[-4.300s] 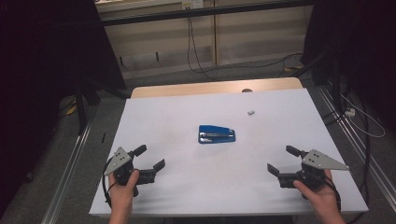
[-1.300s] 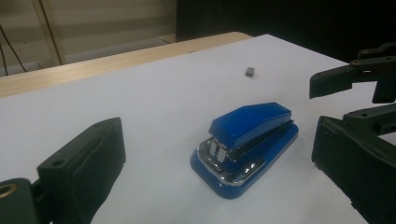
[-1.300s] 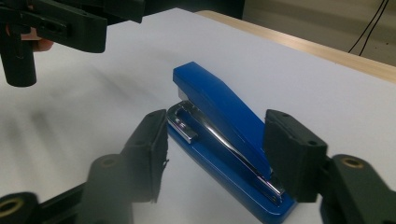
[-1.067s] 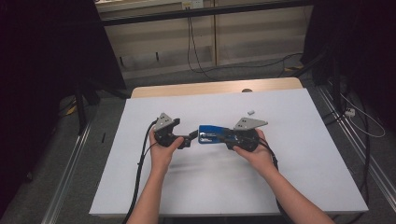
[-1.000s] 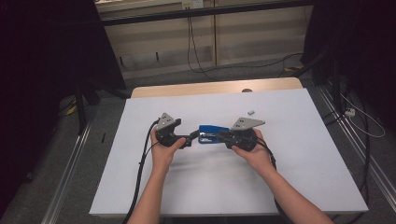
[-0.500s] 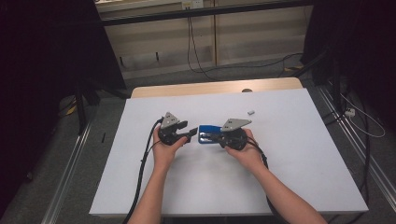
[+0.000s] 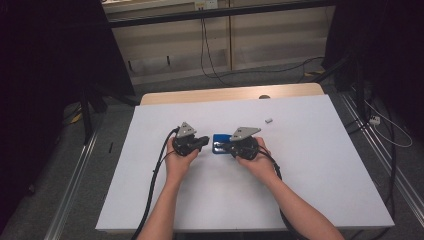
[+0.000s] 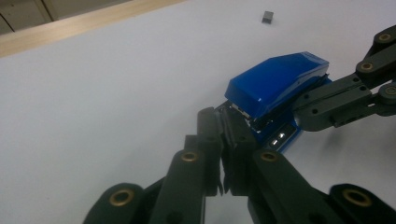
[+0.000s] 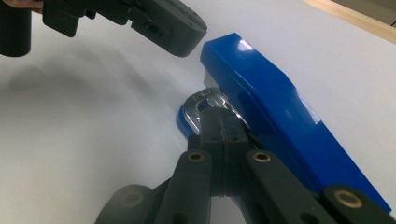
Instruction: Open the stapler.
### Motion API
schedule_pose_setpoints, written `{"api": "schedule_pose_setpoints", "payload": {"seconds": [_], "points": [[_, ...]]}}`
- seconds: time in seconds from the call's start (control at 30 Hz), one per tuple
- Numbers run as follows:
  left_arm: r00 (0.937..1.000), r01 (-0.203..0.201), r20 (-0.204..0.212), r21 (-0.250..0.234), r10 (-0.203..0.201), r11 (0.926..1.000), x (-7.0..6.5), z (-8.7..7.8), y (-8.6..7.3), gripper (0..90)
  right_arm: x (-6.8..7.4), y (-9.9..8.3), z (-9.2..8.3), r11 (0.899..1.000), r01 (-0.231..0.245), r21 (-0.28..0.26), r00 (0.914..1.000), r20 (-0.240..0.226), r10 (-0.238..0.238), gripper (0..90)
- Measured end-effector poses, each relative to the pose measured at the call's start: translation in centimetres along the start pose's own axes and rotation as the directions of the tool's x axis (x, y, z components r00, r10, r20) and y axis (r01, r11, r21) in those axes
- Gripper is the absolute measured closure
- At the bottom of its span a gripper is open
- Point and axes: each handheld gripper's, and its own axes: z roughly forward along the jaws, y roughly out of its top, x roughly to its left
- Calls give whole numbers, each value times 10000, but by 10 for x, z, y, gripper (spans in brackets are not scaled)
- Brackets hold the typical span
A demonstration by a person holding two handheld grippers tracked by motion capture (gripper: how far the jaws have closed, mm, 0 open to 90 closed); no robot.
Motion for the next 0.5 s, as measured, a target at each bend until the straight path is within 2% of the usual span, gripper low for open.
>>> {"api": "schedule_pose_setpoints", "payload": {"seconds": [0.1,0.37,0.5], "points": [[10000,-37,83,128,36,9999,0,3,-2,900,-1,-2,1,10000,-19,-18,10000,8,19,900],[9994,212,253,250,-218,9995,0,9,-2,900,-2,-3,4,10000,-47,77,9999,93,46,900],[9991,149,402,363,-164,9992,-1,12,-2,900,-2,-2,4,9999,-70,82,9999,111,69,900]]}}
